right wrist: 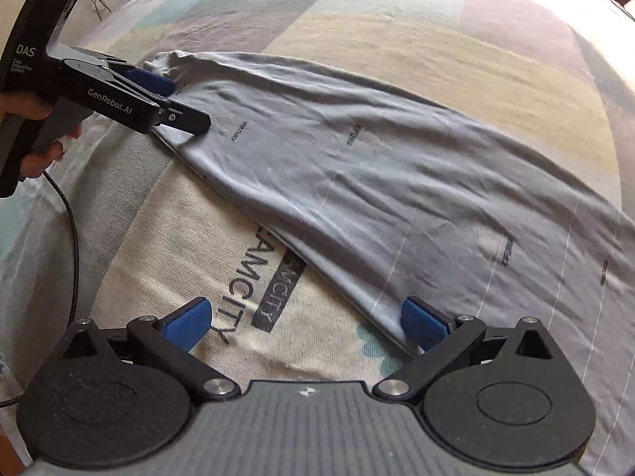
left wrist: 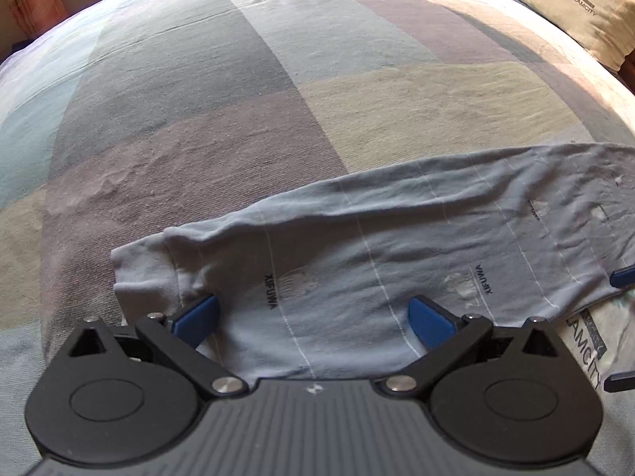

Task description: Fold clothes

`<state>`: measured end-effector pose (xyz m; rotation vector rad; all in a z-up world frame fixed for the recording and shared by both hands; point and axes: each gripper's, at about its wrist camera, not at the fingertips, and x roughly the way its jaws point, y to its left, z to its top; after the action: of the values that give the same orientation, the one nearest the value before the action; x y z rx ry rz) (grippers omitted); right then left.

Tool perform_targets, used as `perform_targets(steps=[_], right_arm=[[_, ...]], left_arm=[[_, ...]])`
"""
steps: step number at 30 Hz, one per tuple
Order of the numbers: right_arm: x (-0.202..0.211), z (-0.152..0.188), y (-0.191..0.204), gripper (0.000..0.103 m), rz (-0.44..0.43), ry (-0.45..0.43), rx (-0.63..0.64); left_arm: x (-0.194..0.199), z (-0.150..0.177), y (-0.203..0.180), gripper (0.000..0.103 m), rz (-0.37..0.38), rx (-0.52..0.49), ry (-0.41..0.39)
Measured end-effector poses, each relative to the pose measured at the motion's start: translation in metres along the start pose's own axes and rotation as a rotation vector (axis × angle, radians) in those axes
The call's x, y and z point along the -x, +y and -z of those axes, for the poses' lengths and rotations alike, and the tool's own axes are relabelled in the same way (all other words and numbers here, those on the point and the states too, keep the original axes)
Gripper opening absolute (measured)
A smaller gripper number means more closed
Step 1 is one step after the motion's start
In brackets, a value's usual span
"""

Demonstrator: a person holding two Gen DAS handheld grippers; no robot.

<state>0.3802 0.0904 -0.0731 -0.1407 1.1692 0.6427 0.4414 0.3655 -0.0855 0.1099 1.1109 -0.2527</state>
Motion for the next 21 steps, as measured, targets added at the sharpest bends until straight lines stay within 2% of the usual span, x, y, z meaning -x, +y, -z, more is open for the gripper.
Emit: perform_targets(steps=[3,6,8,11,13,15,17,21], right_arm=[[0.004,0.001,0.003,0.103,-0.021,0.025,-0.016],[0.012,-0.006,0.003,0.103,-0.01,-0.042,-0.003],[0.005,-0.012,0.004,0.103,-0.015,-0.053,0.017],[-0.011,-0.012,0.006,0.103,-0.024,-0.028,0.024],[-0.008,-0.003,0.014,0.103,-0.028,-0.007,0.05],[-0.003,-0.002,0.016,0.103,-0.051,0.018,0.052],[0.001,-0.009,0.013,0.103,-0.065,0.009,0.035],[-0.008,-0.037,0.018,0.103,-0.08,-0.085,0.052]], left_arm=[[0.003,-0.008,0.002,0.102,-0.005,0.034,0.016],[0.007,-0.01,-0.014,0.102,0.011,-0.007,-0.009],[0.01,-0.011,-0.026,0.102,0.033,-0.03,-0.028],[0.003,-0.009,-0.038,0.102,0.034,-0.051,-0.009],[-0.005,-0.002,-0.037,0.102,-0.02,-0.052,0.029],[-0.002,0.002,-0.028,0.103,-0.013,-0.018,0.011],[0.001,-0.003,-0.025,0.102,-0.033,0.0,0.025],[0.002,0.004,-0.012,0.103,-0.042,0.049,0.014]])
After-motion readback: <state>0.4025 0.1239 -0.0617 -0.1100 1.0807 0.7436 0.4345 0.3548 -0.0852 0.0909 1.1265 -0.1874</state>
